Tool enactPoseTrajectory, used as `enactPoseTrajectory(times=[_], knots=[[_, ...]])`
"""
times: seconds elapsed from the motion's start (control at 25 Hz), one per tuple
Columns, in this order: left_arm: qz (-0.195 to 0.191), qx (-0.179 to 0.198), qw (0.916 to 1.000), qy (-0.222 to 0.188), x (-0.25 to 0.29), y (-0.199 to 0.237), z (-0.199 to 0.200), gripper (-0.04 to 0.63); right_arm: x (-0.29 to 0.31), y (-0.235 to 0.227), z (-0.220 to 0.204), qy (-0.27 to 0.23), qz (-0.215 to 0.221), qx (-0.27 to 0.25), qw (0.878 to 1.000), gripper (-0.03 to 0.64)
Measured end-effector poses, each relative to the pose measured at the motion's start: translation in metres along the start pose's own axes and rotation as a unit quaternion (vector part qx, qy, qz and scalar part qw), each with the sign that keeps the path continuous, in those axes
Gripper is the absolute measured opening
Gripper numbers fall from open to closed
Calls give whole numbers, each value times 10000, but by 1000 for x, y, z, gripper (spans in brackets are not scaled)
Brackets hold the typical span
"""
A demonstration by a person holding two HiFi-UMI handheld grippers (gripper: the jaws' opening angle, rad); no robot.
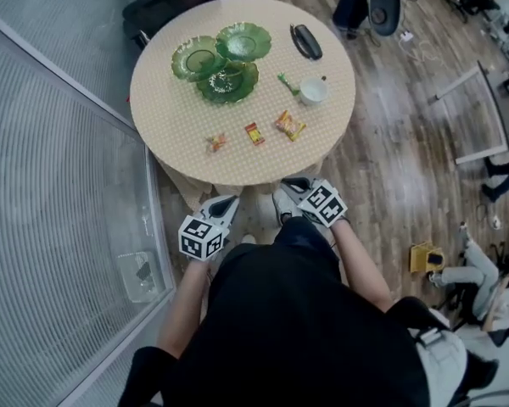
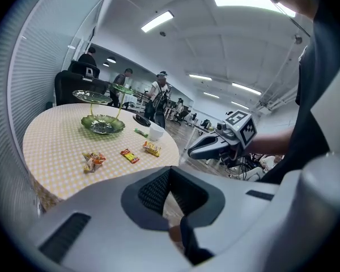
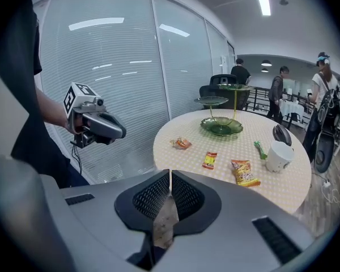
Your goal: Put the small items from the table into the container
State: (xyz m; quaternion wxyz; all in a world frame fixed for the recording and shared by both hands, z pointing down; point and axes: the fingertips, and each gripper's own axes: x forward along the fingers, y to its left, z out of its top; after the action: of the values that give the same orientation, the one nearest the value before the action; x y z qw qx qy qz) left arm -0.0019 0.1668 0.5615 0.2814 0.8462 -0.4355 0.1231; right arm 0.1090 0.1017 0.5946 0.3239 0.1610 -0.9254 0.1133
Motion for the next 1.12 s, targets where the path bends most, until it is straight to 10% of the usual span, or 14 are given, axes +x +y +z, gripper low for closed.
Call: enactPoseTrajectory(times=[0.4, 1.12], knots=[[472, -456, 9978, 17, 75, 18, 29, 3, 21, -89, -11, 446, 826, -351, 9950, 31], [1854, -1302, 9739, -122, 99, 31, 34, 3, 81, -205, -43, 1338, 713, -1453, 9777, 199]])
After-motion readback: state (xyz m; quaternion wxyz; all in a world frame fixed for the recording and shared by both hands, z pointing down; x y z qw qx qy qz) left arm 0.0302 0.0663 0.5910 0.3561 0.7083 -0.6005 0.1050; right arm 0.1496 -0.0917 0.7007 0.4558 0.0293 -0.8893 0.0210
